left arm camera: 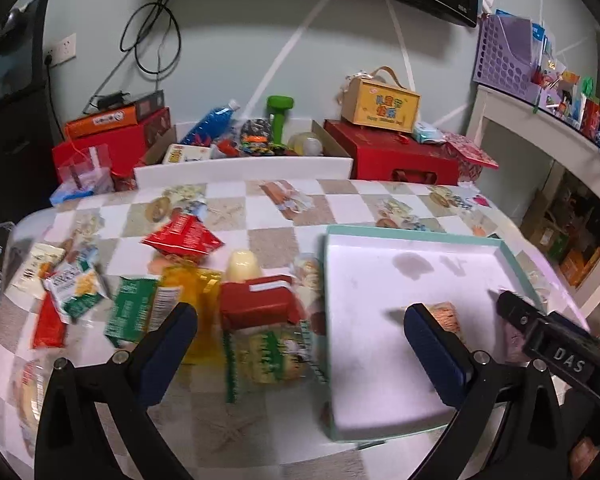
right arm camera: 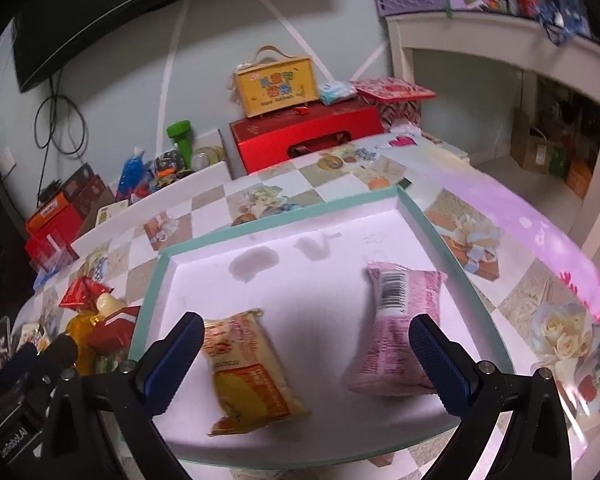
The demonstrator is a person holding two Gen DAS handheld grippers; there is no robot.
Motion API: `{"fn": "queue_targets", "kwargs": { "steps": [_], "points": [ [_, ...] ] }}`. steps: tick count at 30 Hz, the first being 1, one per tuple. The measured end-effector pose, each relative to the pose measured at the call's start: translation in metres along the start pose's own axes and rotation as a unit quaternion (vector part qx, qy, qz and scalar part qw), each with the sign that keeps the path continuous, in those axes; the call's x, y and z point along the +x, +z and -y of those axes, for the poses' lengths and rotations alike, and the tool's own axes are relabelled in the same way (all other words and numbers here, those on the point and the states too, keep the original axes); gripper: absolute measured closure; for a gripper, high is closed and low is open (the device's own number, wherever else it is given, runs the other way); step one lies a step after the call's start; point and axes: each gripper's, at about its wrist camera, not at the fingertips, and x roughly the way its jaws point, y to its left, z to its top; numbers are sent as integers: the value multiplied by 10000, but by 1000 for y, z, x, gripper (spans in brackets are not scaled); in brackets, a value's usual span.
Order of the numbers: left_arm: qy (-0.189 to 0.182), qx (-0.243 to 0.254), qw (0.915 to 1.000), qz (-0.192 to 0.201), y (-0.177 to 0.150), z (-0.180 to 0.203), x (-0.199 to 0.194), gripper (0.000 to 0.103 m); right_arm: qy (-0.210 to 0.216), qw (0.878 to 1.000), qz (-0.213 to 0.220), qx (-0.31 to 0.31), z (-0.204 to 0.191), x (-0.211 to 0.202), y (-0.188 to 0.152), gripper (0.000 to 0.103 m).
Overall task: Organize snacks
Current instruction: 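Move both tools back over the snack pile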
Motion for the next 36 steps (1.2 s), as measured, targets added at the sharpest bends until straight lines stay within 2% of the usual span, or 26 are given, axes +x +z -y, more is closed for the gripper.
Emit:
{"fn": "queue_targets", "kwargs": {
  "steps": [5,16,21,25,30,33,36],
  "points": [
    [487,149,9987,2,1,-19,-4,0,296,9995,-46,-123,-16,-2,-2,0],
    [1089,-724,9914,-19,4,-80,-22,0,446,9969,-109,-634,-67,-7,-2,0],
    [1245,-1209,9848,-5,2,-115,-37,0,884,9945,-88,-562,-93,-11,10,0],
    [1561,-1437,9772,3,-1,-141,-46,0,1007,9924,-20,-708,-120,-13,15,0],
    [1767,-1664,9695,-354,-12,-174,-46,0,1244,9872,-222,-977,-150,-6,13,0],
    [1645,-1929,9655,-598,-20,-190,-42,0,1333,9835,-434,-1141,-164,3,8,0],
    [1631,-2225,9577,-815,-29,-203,-36,0,1503,9779,-722,-1263,-175,15,-2,0]
  ]
}}
